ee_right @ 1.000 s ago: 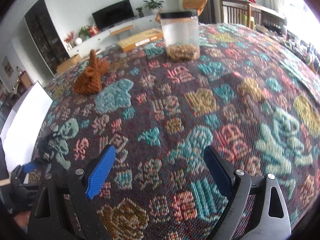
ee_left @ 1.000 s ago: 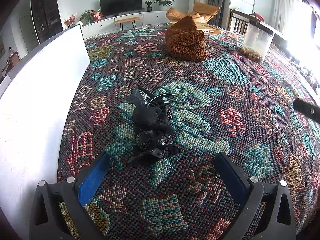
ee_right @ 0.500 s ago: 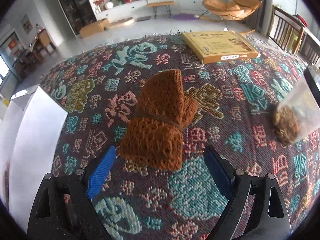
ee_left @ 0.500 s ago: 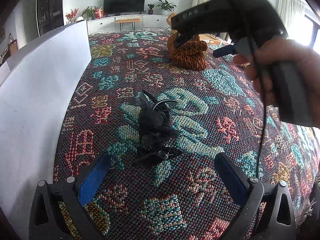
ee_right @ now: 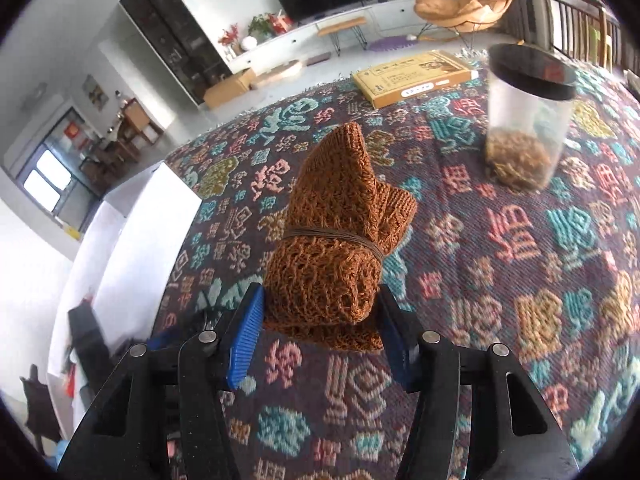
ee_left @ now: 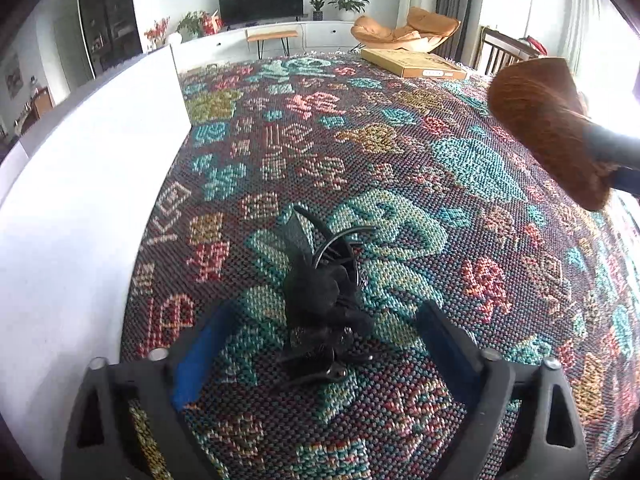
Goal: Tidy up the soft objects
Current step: 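Grasp the orange-brown mesh bag with right gripper while left grasps the black bag, then carry both bags into the white box and open both grippers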
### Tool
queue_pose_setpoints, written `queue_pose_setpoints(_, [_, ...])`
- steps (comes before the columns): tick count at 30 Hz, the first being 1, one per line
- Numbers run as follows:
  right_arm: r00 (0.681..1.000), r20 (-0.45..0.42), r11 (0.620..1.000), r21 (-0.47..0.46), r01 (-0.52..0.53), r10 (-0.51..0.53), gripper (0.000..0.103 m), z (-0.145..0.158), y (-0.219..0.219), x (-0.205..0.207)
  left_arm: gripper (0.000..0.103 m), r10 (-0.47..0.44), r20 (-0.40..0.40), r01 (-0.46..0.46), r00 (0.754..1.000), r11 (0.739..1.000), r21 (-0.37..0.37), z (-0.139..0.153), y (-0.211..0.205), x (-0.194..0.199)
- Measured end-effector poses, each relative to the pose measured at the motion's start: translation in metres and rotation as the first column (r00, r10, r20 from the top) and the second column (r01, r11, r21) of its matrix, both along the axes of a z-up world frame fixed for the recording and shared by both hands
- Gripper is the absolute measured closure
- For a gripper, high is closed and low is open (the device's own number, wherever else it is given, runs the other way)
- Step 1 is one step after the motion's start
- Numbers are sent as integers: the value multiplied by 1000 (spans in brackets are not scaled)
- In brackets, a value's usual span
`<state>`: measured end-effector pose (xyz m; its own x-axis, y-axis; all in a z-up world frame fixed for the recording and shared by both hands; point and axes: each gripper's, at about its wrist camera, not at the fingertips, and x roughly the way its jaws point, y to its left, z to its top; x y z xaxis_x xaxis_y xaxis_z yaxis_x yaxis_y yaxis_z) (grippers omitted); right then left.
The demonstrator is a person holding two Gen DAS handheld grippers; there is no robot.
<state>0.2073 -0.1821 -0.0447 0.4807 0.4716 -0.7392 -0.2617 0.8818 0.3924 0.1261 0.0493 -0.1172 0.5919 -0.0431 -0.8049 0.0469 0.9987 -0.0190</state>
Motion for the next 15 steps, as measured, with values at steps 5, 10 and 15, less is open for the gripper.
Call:
queue_pose_setpoints(5, [998, 55, 999, -28, 24, -22, 45, 23, -18, -54, 69, 2, 32, 3, 999, 986, -165, 20, 20, -6])
queue_pose_setpoints(10, [990, 137, 1000, -12, -19, 21, 45, 65, 7, -95, 69, 9, 109, 32, 994, 928, -372, 73, 43, -42])
queue_pose_setpoints(15, [968, 200, 986, 40, -164, 153, 44, 110, 75, -120, 69, 12, 201, 72, 980, 911, -406, 138, 88, -87])
